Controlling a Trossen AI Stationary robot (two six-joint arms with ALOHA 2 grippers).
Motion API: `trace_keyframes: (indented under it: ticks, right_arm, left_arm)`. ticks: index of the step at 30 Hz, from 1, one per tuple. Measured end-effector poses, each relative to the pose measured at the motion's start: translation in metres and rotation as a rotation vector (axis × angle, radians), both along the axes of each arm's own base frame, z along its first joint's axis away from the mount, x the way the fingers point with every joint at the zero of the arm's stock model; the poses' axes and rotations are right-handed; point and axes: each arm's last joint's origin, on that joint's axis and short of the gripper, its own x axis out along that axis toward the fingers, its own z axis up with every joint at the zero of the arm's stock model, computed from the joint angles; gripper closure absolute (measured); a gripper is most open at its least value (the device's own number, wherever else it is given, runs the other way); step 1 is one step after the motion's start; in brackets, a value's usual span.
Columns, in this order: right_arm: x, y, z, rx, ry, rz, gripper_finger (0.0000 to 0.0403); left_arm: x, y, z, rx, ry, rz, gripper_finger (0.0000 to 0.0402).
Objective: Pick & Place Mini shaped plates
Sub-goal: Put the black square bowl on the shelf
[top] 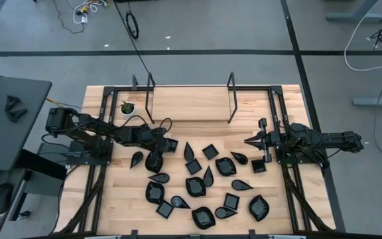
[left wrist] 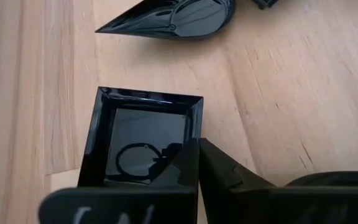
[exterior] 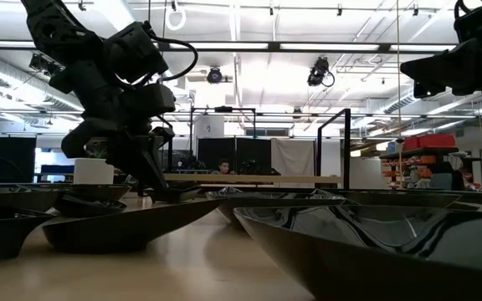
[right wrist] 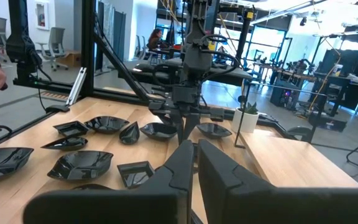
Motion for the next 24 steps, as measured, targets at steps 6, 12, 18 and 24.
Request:
trace_keyframes:
  ticks: [6, 12, 18, 24]
  right_arm:
    - [0.0, 0.0, 0.0, 0.0, 0.0, 0.0, 0.0376]
    - [0.0, 0.0, 0.0, 0.0, 0.0, 0.0, 0.0376]
    - [0.0, 0.0, 0.0, 0.0, -0.001, 0.0, 0.0376]
    - [0.0, 0.0, 0.0, 0.0, 0.0, 0.0, 0.0376]
  left_arm:
    - [0.0, 0.0, 0.0, 0.017, 0.0, 0.011, 0.0399]
    - [0.0, 0.0, 0.007, 0.03, -0.036, 0.023, 0.04]
    - [-0.001, 0.0, 0.018, 0.029, -0.092, 0.025, 0.04]
    - [-0.003, -0.002, 0.028, 0.053, -0.136, 0.034, 0.0401]
